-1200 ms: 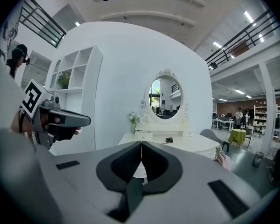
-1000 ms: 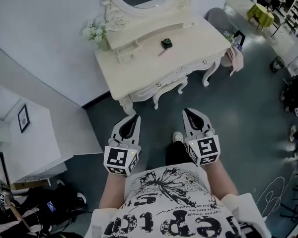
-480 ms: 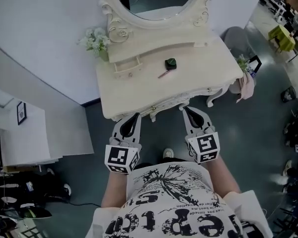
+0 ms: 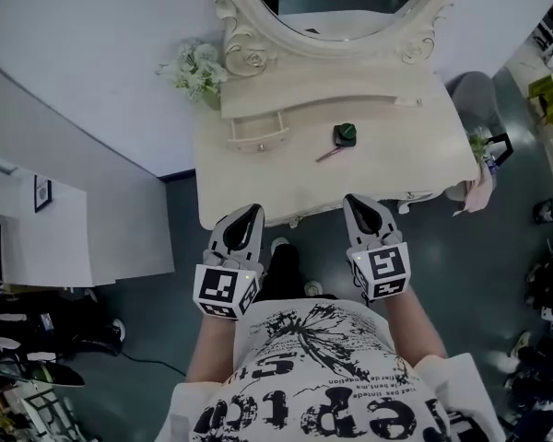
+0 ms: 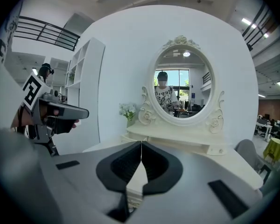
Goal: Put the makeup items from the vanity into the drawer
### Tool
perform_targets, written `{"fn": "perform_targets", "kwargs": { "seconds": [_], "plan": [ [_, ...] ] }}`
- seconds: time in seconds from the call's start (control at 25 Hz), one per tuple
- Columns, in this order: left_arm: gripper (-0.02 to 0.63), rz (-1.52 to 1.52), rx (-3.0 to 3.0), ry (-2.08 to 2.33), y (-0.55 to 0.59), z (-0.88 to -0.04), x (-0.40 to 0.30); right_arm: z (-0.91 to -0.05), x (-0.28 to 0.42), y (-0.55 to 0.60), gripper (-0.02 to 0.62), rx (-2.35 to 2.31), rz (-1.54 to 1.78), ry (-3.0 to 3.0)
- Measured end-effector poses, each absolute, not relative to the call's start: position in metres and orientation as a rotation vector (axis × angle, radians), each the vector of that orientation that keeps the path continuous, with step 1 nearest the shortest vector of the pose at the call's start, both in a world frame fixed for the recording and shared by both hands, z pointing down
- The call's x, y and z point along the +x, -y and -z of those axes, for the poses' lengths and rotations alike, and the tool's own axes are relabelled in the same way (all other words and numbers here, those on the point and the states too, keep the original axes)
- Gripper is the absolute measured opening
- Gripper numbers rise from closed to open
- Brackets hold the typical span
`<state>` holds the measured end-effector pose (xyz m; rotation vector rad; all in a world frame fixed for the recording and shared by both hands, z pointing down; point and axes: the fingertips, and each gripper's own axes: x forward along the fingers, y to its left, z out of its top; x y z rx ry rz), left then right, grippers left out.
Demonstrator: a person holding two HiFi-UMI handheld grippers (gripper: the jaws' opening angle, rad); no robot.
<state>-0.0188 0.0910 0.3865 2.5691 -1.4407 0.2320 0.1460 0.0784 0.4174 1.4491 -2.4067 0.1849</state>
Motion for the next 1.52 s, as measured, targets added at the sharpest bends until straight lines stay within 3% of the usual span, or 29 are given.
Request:
{"fn": "perform_targets", "kwargs": {
  "seconds": [0.68, 1.4, 1.52],
  "plan": [
    [0.020, -0.259, 2.564, 1.349, 0.078, -0.403, -0.050, -0.440, 0.131, 0.087, 0.018, 1.500, -0.274, 2.282],
    [0.020, -0.351, 2.434, 1.261, 0.140, -0.476, 0.013, -0.566, 0.204, 0.133, 0.025, 1.278, -0.562, 2.049],
    [0.020, -0.374, 2.410, 1.258, 0.142, -0.485, 0.021, -0.582, 0.205, 0.137, 0.138, 1.195, -0.580, 2.040]
  ]
}}
